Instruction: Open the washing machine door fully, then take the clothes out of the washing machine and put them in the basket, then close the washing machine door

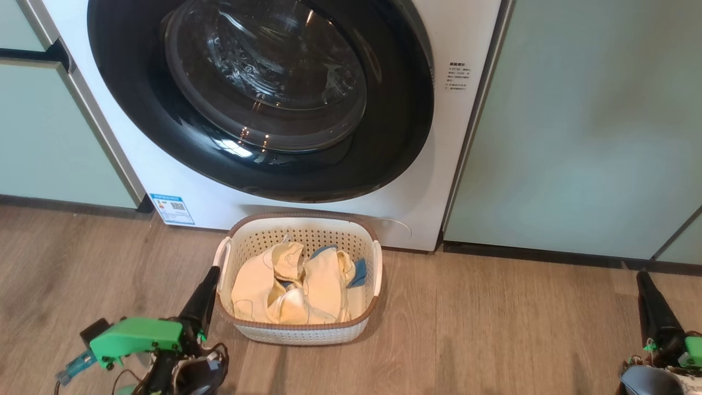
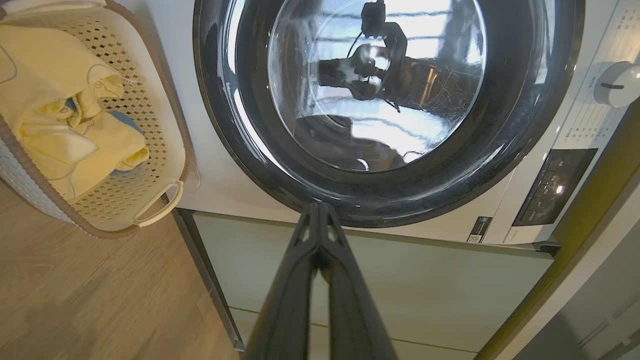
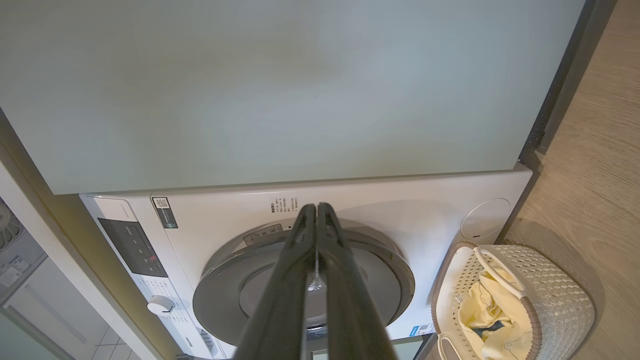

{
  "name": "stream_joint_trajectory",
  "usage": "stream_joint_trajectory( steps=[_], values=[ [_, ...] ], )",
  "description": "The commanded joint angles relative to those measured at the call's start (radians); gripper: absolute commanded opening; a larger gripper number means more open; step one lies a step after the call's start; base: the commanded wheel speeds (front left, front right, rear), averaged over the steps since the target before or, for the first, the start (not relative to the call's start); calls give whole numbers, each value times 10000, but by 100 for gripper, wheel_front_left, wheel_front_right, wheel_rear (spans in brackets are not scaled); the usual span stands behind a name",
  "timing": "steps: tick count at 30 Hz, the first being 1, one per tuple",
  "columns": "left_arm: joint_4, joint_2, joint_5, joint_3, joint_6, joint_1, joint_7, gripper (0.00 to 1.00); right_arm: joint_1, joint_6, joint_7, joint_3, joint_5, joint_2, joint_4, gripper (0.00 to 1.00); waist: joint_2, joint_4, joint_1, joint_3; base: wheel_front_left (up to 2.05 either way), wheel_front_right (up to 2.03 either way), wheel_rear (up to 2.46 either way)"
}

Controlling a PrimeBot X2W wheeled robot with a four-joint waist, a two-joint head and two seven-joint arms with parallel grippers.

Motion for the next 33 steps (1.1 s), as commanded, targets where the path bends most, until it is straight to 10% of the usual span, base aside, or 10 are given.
stream_joint_trajectory(
  steps=[1,33],
  values=[
    [-276,64,-39,309,-71,-563,61,0,-537,-29,115,170,-72,-64,-324,0,0,0,0,0,0,0,0],
    [-276,64,-40,308,-71,-563,61,0,-542,-29,158,116,-117,-26,-321,0,0,0,0,0,0,0,0]
  ],
)
